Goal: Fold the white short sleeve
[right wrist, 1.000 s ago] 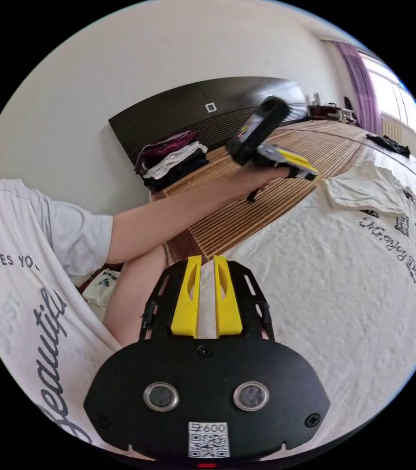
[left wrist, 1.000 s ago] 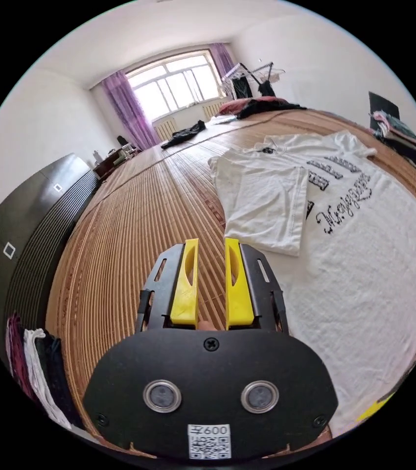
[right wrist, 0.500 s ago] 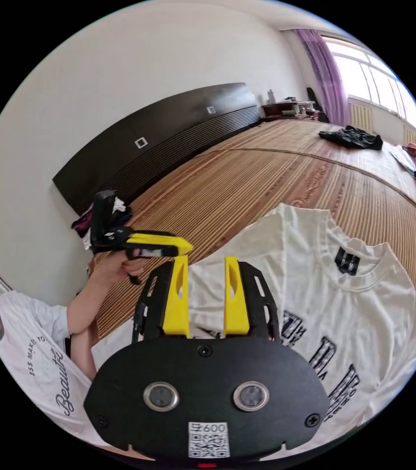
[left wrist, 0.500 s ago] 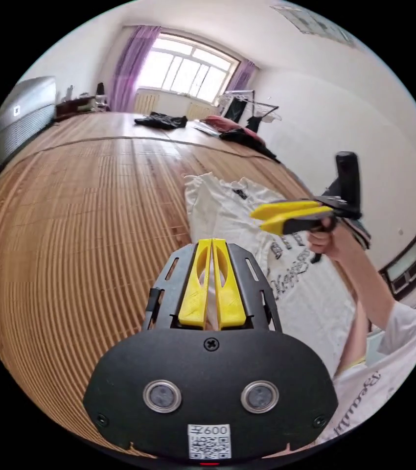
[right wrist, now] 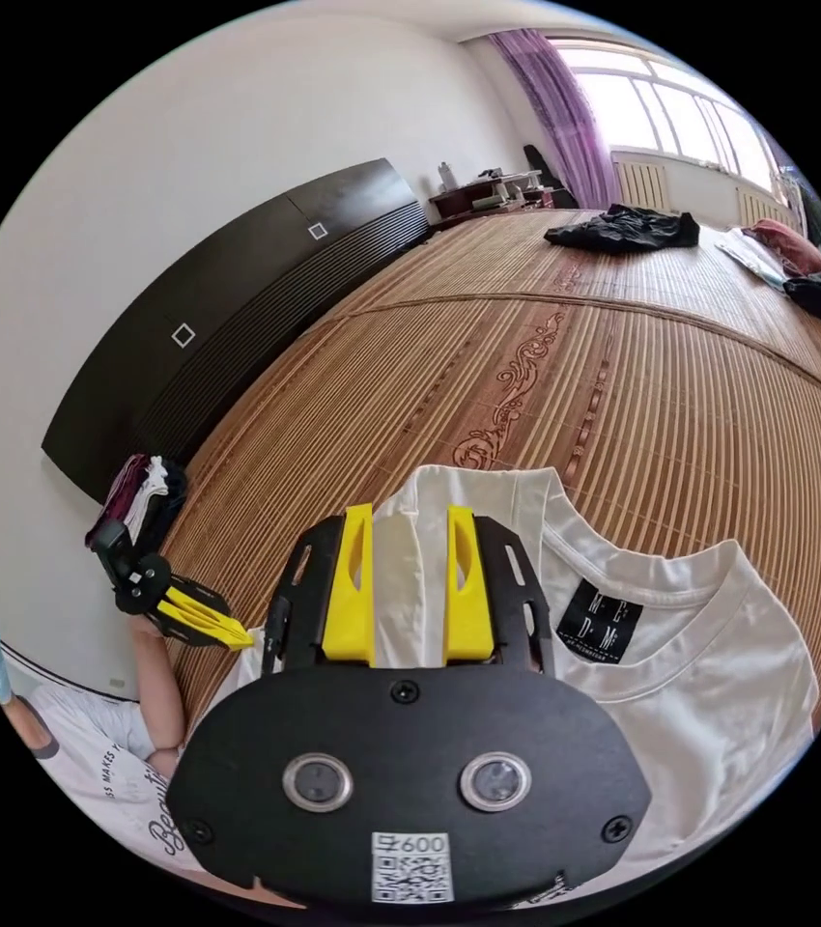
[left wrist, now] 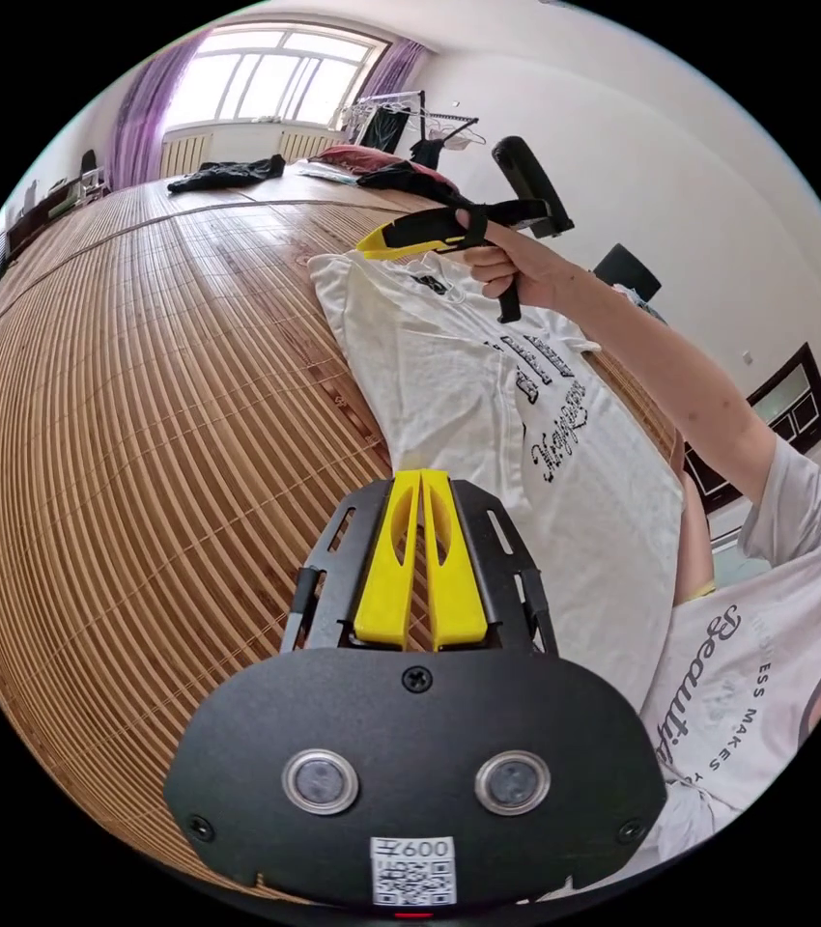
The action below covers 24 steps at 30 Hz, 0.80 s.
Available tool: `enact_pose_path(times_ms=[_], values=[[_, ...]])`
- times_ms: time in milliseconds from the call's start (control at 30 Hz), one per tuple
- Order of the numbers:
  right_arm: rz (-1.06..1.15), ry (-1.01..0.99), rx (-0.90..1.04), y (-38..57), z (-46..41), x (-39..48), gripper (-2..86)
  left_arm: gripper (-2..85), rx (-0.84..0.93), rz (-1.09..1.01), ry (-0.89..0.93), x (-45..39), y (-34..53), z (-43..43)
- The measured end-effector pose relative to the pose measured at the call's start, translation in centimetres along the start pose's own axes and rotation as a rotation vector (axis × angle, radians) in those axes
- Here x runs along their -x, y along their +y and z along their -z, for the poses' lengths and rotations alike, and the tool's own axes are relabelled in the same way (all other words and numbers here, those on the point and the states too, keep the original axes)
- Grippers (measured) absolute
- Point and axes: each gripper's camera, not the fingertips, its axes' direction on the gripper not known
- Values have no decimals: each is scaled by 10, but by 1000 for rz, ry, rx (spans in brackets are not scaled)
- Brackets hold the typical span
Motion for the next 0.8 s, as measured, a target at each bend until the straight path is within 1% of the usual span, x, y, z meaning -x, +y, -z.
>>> enact_pose_path(times_ms=[100, 200, 300, 400, 567, 800], values=[[2, -53, 55, -4, -20, -1, 76, 6, 6, -8, -11, -7, -14, -9], [49, -35, 85, -9, -41, 10, 71, 6, -2, 0, 10, -7, -27, -19], [91, -80, 118, -12, -59, 18, 43, 6, -8, 17, 36, -6, -40, -33], [80, -132, 88, -13, -65, 22, 9, 6, -10, 24, 48, -9, -55, -52], [46, -243, -12, -13, -67, 35, -7, 7, -8, 14, 32, -23, -83, -90], [10, -234, 39, -22, -135, 80, -9, 8, -16, 21, 45, -40, -126, -165]])
